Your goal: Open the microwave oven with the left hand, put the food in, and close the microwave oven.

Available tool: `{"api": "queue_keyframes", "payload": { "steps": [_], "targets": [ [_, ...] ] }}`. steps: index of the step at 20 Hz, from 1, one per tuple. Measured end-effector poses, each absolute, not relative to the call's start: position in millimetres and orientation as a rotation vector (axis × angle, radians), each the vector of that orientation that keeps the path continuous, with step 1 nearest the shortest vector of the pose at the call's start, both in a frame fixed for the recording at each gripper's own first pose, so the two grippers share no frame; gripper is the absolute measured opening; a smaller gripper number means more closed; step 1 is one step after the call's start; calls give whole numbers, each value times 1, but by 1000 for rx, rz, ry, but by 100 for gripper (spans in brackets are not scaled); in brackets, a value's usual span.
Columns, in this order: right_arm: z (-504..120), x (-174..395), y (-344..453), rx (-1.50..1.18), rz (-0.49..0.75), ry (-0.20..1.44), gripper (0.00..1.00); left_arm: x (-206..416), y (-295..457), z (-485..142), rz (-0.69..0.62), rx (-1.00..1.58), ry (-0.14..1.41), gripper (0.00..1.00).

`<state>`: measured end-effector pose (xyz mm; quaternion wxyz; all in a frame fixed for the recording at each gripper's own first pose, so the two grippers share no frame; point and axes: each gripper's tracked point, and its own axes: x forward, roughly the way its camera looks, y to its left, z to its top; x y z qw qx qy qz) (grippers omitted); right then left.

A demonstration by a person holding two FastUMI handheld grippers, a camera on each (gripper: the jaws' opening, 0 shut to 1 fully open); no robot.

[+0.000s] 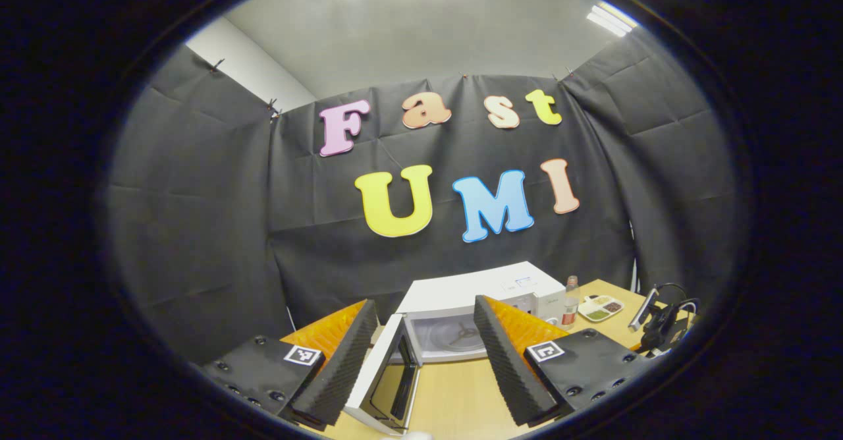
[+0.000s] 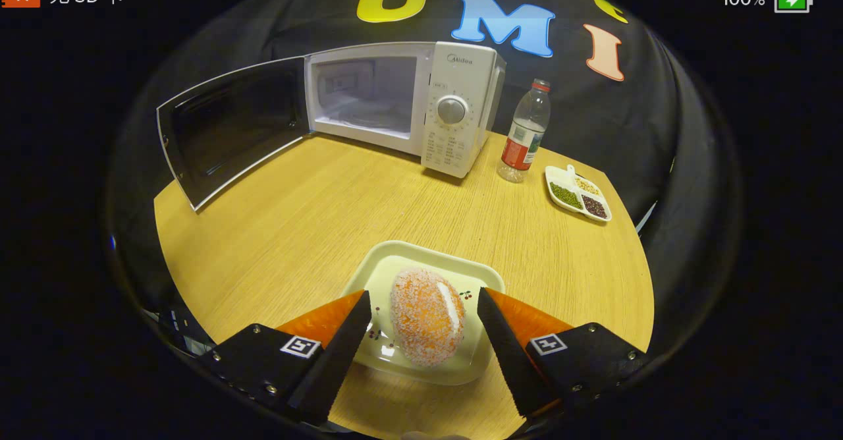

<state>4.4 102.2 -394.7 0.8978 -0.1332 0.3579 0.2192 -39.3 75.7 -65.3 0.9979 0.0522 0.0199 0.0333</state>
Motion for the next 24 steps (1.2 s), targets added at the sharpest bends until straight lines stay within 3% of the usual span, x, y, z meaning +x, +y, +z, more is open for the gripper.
{"api": "queue_keyframes", "payload": {
  "steps": [7, 9, 11, 14, 16, 24],
  "targets": [
    [-418, 16, 102, -256, 460, 802, 99, -42, 89, -66, 106, 109, 47, 100],
    [-423, 13, 103, -251, 472, 821, 95, -41, 94, -70, 113, 102, 56, 100],
    [-424, 14, 106, -242, 493, 831, 78, -39, 96, -78, 115, 112, 76, 100],
    [-423, 12, 105, -265, 514, 859, 62, -37, 98, -81, 109, 123, 84, 95],
    [-420, 11, 107, -266, 532, 873, 62, -36, 100, -83, 108, 125, 85, 100],
    [-349, 23, 171, -82, 579, 794, 61, -33, 115, -86, 113, 105, 78, 100]
  ]
}}
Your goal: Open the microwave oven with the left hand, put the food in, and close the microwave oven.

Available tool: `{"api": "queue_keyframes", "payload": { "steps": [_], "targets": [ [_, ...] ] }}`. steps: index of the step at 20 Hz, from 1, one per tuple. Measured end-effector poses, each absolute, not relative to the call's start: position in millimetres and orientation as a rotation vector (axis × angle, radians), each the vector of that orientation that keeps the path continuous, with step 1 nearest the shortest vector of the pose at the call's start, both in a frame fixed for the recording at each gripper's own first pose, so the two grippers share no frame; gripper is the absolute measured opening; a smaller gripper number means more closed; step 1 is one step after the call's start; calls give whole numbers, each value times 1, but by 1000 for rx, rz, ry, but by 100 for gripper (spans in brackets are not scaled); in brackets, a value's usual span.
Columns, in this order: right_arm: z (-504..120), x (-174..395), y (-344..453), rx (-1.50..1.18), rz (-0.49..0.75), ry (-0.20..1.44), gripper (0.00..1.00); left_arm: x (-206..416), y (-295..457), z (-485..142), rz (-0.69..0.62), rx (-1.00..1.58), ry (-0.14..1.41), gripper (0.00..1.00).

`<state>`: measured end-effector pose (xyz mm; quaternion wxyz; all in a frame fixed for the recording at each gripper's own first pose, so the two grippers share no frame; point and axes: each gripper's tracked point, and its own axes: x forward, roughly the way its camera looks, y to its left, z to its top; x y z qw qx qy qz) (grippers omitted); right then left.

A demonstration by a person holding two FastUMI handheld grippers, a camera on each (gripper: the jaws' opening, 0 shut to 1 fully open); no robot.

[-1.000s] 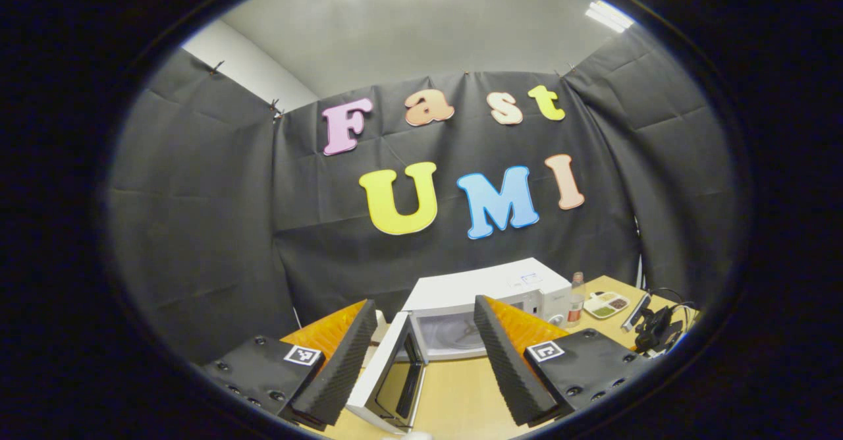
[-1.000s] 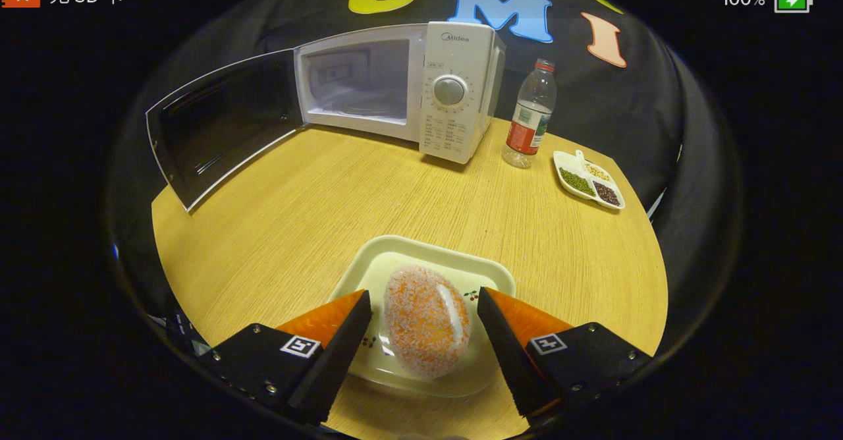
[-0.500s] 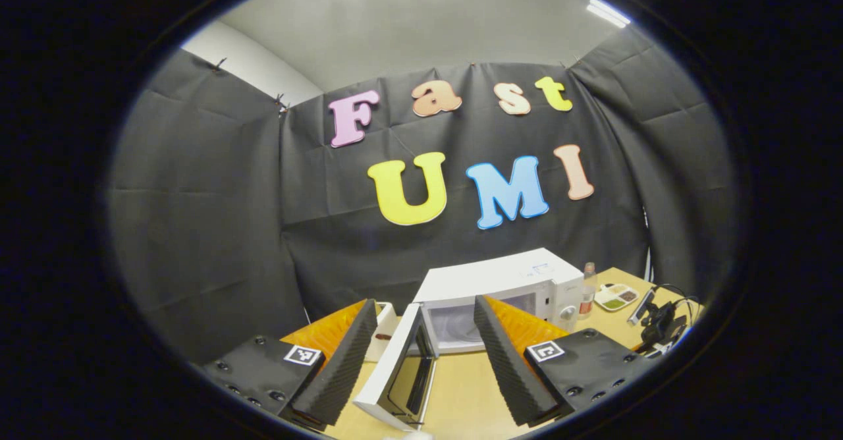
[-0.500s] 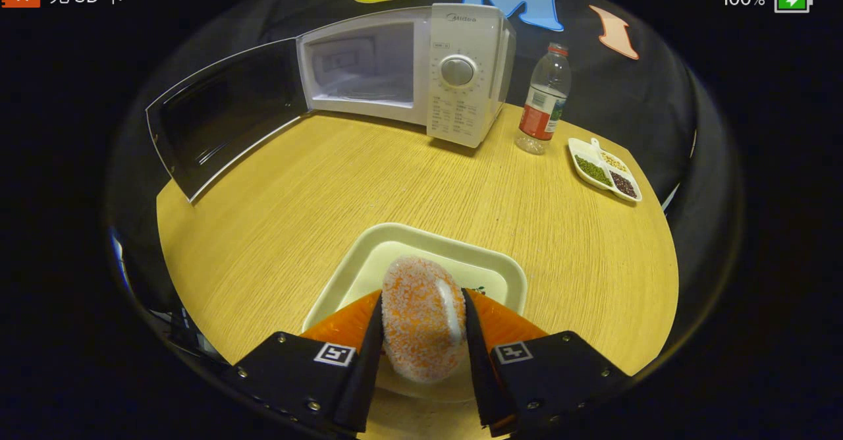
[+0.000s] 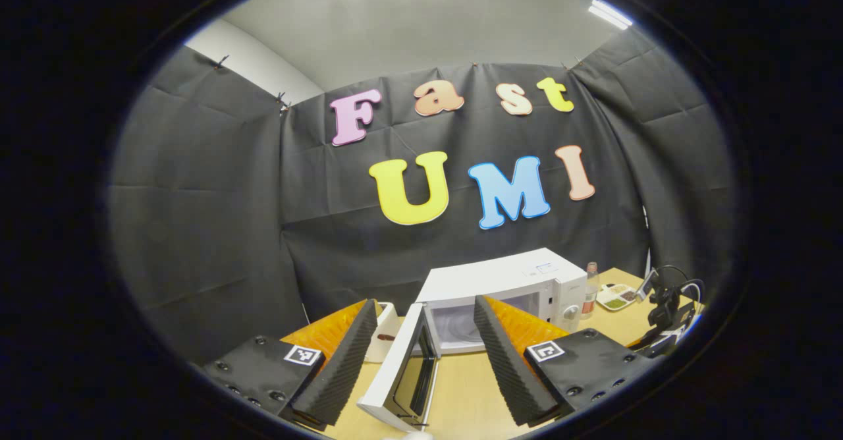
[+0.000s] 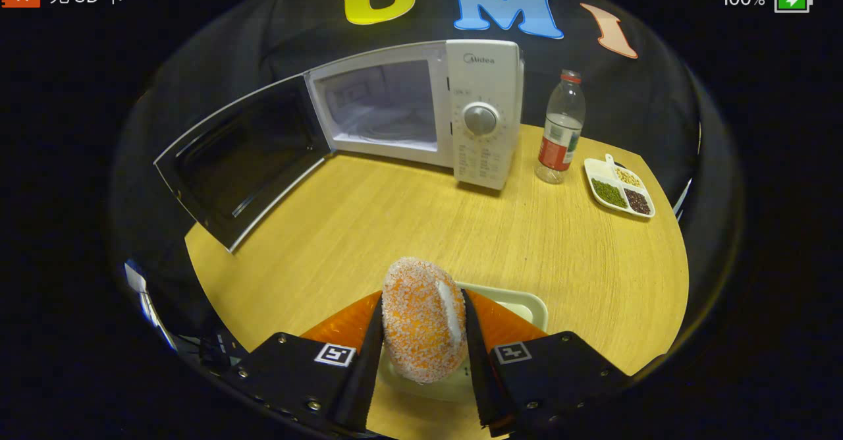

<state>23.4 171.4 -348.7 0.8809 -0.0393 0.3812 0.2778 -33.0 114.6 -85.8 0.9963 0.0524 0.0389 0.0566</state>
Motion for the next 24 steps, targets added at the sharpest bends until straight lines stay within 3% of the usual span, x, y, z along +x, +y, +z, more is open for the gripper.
{"api": "queue_keyframes", "payload": {
  "steps": [10, 17, 24],
  "targets": [
    [-302, 95, 334, 113, 607, 652, 61, -25, 148, -118, 128, 109, 114, 100],
    [-299, 177, 399, 396, 415, 545, 61, -14, 177, -147, 152, 122, 130, 100],
    [-307, 261, 384, 476, 149, 367, 61, -8, 181, -184, 121, 104, 170, 100]
  ]
}}
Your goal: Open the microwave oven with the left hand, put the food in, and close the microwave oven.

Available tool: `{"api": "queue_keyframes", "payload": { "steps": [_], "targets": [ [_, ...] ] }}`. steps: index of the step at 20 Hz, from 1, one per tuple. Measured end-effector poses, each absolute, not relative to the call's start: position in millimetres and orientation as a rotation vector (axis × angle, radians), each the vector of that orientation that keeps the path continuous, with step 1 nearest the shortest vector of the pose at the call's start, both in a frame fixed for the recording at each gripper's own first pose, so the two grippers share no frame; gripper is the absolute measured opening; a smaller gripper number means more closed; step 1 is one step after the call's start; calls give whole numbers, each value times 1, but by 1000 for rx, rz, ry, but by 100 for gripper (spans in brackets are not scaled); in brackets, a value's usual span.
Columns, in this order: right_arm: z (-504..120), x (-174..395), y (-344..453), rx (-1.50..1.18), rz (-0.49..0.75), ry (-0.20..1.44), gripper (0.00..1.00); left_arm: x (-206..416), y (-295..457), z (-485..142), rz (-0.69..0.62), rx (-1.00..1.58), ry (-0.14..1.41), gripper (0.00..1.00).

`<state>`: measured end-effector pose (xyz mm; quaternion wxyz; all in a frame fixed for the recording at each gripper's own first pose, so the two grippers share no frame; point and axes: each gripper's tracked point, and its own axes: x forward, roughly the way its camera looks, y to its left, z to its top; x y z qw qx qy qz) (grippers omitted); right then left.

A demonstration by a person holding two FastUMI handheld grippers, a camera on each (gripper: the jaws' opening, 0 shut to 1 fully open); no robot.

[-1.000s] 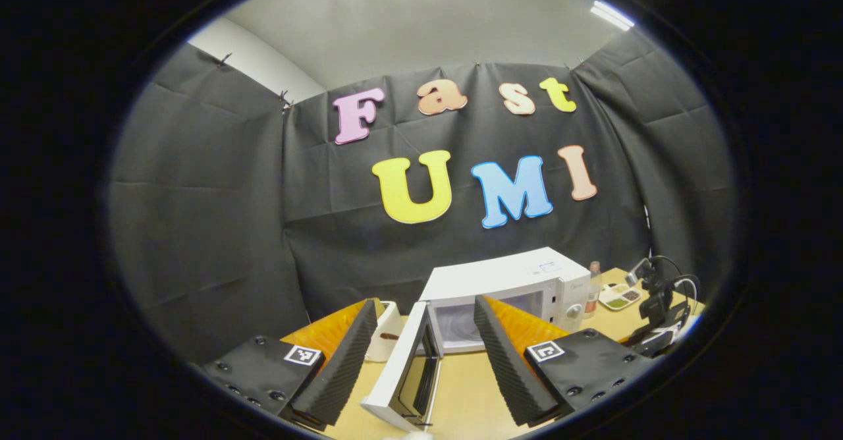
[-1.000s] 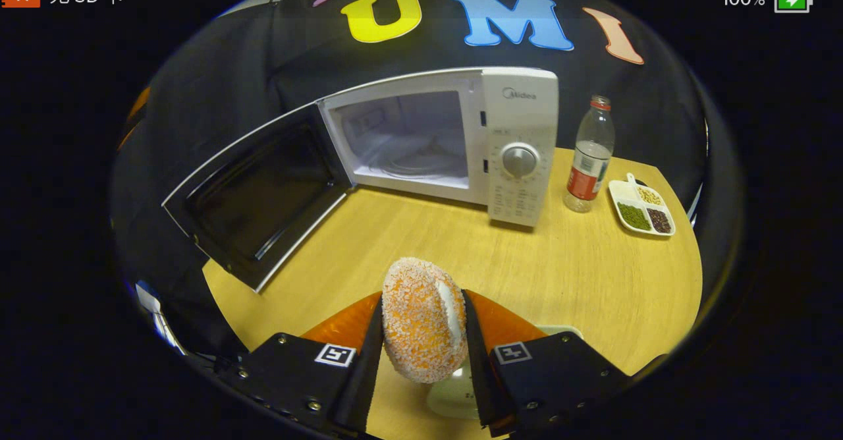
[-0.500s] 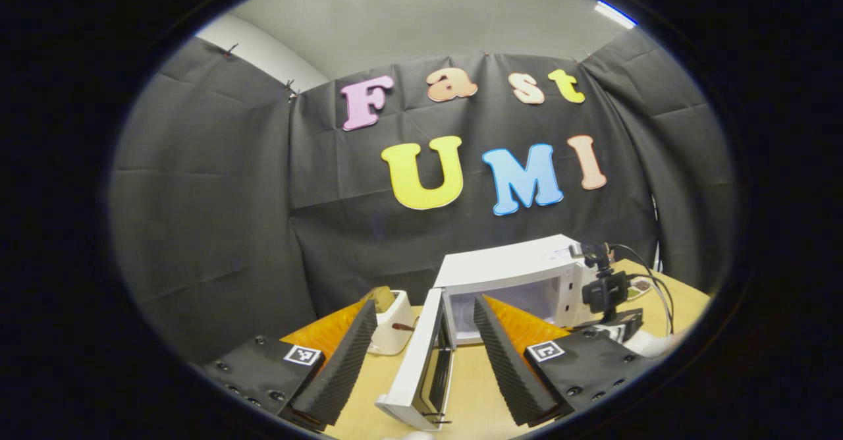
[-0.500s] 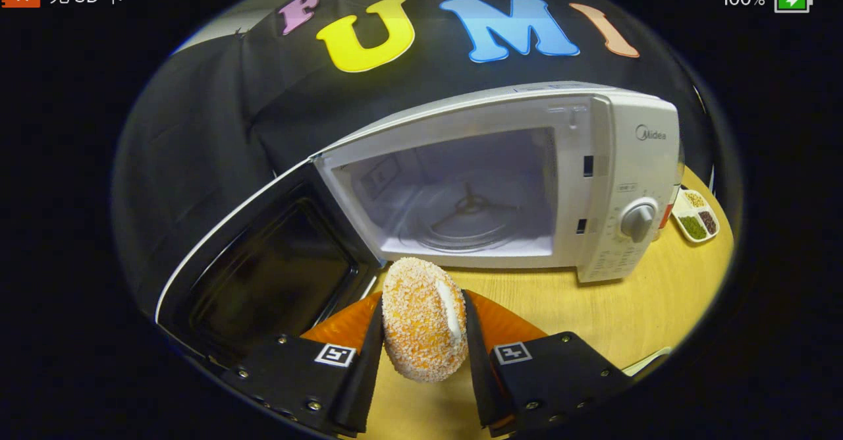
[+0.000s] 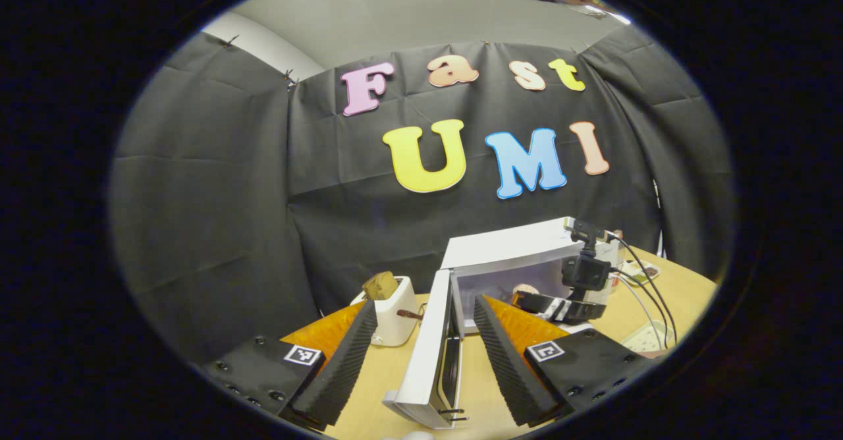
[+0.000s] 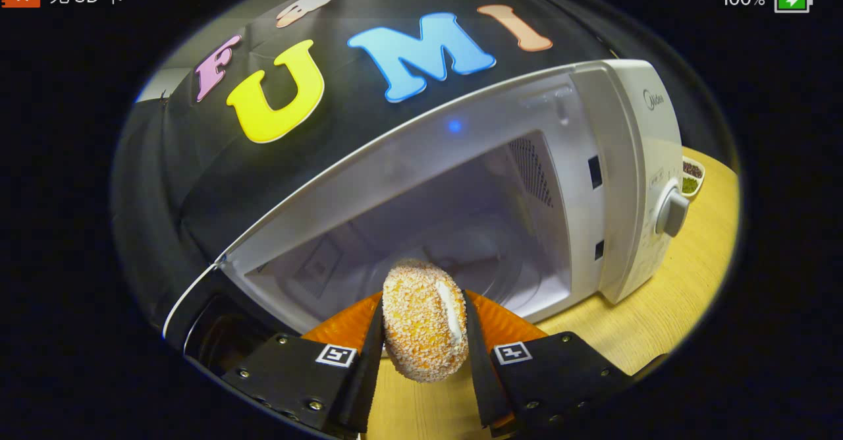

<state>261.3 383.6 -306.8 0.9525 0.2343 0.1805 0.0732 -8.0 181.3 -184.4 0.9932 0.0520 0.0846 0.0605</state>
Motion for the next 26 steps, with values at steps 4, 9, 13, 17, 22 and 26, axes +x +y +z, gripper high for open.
{"api": "queue_keyframes", "payload": {
  "steps": [4, 9, 13, 17, 22, 26],
  "targets": [
    [-318, 291, 393, 511, 96, 322, 61, -2, 187, -196, 113, 132, 174, 100],
    [-324, 308, 392, 474, 49, 269, 72, 3, 189, -200, 123, 112, 171, 100],
    [-320, 302, 380, 423, 36, 255, 100, -2, 184, -199, 122, 123, 168, 100],
    [-303, 281, 372, 386, 63, 255, 100, -5, 187, -189, 126, 133, 147, 98],
    [-223, 222, 344, 248, 174, 139, 100, -12, 201, -179, 163, 109, 111, 100],
    [-172, 161, 295, 144, 228, 102, 99, -24, 225, -177, 200, 97, 107, 100]
  ]
}}
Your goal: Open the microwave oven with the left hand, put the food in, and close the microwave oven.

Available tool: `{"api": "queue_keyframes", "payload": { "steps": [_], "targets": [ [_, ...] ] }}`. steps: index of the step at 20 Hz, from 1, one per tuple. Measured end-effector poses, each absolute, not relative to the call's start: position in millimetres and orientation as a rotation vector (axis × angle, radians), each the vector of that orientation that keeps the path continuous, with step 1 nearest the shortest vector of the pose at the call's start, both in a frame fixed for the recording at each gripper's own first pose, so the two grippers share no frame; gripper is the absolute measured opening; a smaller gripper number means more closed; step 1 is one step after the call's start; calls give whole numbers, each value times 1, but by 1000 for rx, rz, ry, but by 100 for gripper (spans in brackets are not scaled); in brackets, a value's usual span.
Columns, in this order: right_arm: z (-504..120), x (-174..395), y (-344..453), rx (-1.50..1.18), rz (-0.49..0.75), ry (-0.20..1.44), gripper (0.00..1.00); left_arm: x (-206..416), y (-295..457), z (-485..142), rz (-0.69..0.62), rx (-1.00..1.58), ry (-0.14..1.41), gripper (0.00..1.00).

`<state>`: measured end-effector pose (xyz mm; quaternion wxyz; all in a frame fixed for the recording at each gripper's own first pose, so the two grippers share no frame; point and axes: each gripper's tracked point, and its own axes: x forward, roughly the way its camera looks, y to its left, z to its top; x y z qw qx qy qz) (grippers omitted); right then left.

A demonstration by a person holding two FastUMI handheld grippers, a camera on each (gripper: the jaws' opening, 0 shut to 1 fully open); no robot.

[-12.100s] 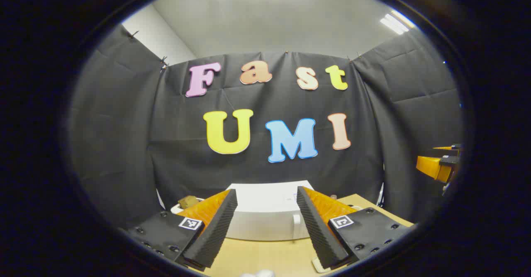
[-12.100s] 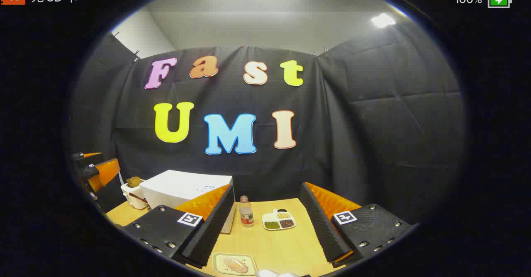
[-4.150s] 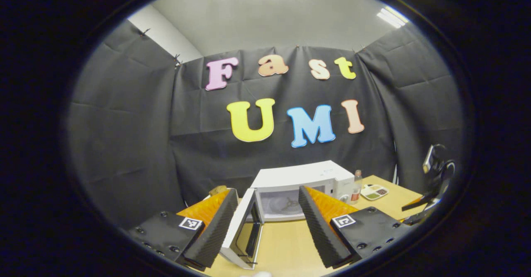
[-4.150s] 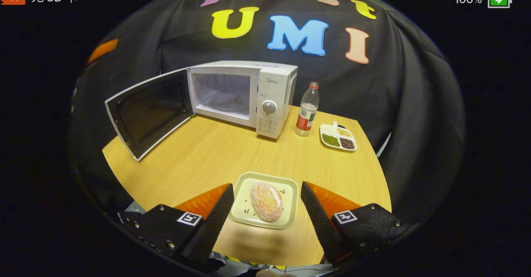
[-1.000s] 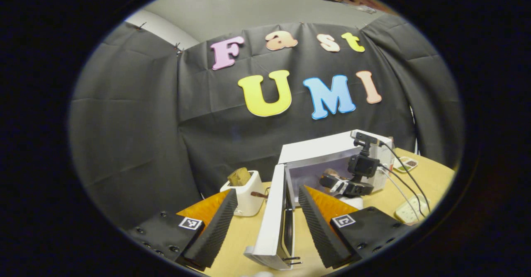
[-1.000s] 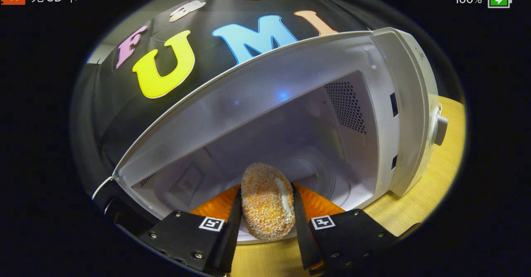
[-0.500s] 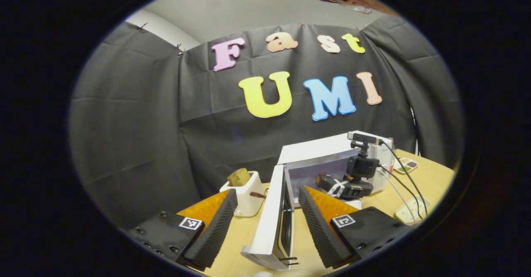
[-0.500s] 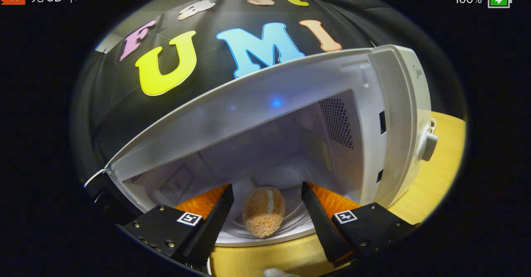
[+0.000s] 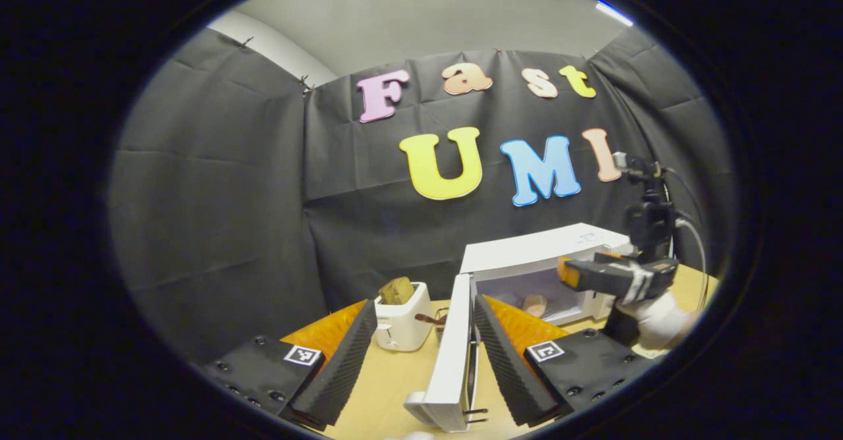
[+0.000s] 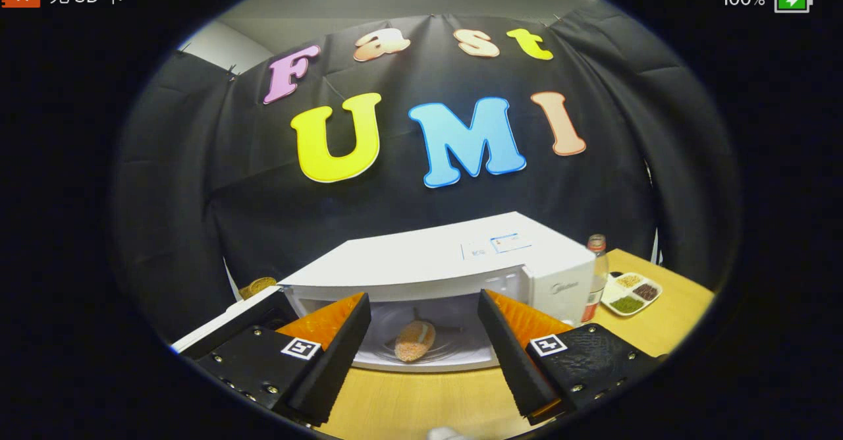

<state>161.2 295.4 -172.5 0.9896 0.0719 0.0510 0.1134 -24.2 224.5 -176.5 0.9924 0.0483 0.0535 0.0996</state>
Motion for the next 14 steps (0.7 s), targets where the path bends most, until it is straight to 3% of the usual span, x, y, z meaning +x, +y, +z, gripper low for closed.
{"api": "queue_keyframes", "payload": {
  "steps": [5, 6, 14],
  "targets": [
    [-150, 94, 235, -45, 274, 119, 96, -46, 268, -186, 272, 125, 120, 100],
    [-146, 82, 226, -53, 281, 124, 100, -48, 277, -190, 280, 126, 120, 100],
    [-111, 28, 174, -85, 283, 188, 99, -63, 329, -282, 373, 136, 248, 100]
  ]
}}
